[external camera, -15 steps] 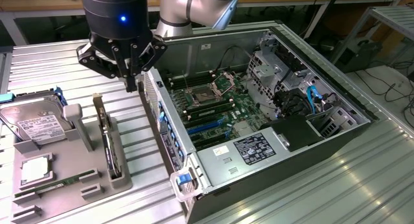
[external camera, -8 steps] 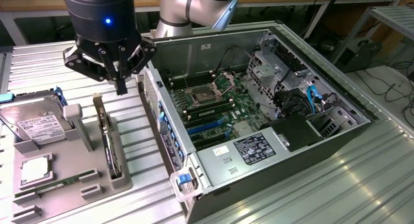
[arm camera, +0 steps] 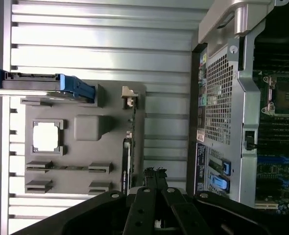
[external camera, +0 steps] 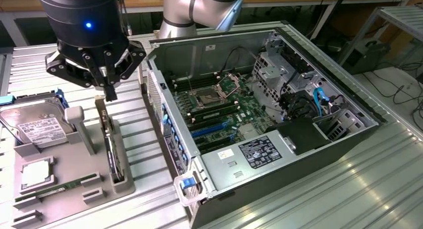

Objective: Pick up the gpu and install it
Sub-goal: 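Reach for the gpu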

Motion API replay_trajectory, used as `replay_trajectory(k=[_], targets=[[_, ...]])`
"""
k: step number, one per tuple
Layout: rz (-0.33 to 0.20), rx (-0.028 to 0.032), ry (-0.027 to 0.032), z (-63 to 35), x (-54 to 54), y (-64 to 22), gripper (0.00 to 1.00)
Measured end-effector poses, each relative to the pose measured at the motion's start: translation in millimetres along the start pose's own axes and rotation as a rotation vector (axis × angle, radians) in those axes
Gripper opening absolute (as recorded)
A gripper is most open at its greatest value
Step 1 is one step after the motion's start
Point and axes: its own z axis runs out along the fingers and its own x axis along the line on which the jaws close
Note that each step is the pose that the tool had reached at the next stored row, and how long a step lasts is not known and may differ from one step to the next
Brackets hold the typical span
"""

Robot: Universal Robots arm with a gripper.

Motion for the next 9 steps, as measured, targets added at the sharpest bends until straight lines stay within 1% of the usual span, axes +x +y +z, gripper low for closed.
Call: replay_trajectory(k=[2, 4, 5, 9], targets=[[0.000, 0.0000, 0.0000, 0.0, 3.4, -0.1, 0.11], [0.000, -0.0001, -0.0001, -0.1, 12.8, -0.9, 0.11], [-0.001, -0.0001, -0.0001, -0.1, 15.5, -1.3, 0.11], [-0.001, 0.0000, 0.0000, -0.3, 23.9, -2.6, 0.11]])
